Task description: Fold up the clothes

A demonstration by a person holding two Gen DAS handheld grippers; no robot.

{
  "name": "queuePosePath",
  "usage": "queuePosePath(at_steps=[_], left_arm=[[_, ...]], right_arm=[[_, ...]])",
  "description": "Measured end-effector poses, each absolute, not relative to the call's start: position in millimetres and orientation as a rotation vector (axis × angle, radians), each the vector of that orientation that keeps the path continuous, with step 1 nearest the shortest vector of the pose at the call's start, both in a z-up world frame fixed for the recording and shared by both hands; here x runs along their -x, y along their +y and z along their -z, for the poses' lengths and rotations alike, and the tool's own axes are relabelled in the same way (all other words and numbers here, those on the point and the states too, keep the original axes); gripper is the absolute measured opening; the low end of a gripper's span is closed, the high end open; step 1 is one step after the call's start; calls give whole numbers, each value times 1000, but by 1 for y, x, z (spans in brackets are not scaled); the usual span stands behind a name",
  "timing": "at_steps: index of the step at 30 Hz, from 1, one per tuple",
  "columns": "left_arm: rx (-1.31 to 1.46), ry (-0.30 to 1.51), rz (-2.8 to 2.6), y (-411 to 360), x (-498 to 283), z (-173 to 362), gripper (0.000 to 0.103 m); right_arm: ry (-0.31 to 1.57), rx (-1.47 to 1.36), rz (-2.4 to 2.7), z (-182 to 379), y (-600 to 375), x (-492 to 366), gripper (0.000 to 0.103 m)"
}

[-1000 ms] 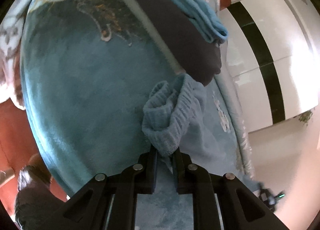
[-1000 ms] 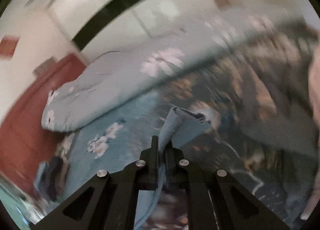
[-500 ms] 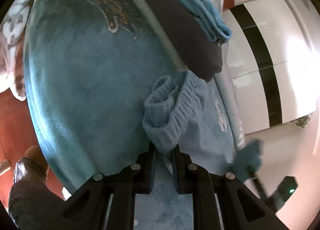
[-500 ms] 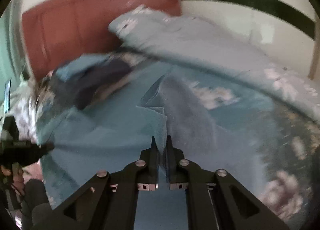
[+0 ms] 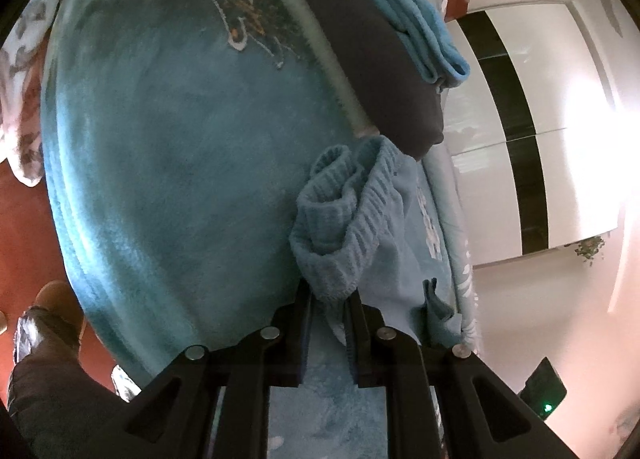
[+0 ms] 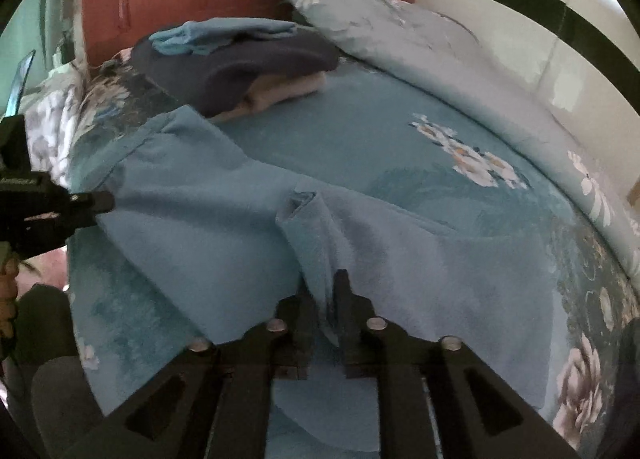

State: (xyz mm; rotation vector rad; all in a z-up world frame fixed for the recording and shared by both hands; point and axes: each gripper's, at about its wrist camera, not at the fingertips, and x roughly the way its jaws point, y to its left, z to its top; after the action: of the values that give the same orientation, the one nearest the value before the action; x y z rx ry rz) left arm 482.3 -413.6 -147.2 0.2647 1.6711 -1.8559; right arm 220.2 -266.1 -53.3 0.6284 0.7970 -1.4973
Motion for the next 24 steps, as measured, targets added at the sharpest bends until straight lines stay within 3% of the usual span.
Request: queuePosePath(at_steps=[3, 12, 24], left_arm=[[-263, 1677, 1857, -416, -483, 150, 18], [-270, 1679, 1860, -417, -487, 148, 19], [-300, 1644, 1857, -416, -488, 144, 19]], right_arm=[[746, -654, 1392, 46, -258, -226, 34], [487, -767, 1494, 23, -262, -170, 35], [532, -887, 1462, 64, -275, -162, 35]])
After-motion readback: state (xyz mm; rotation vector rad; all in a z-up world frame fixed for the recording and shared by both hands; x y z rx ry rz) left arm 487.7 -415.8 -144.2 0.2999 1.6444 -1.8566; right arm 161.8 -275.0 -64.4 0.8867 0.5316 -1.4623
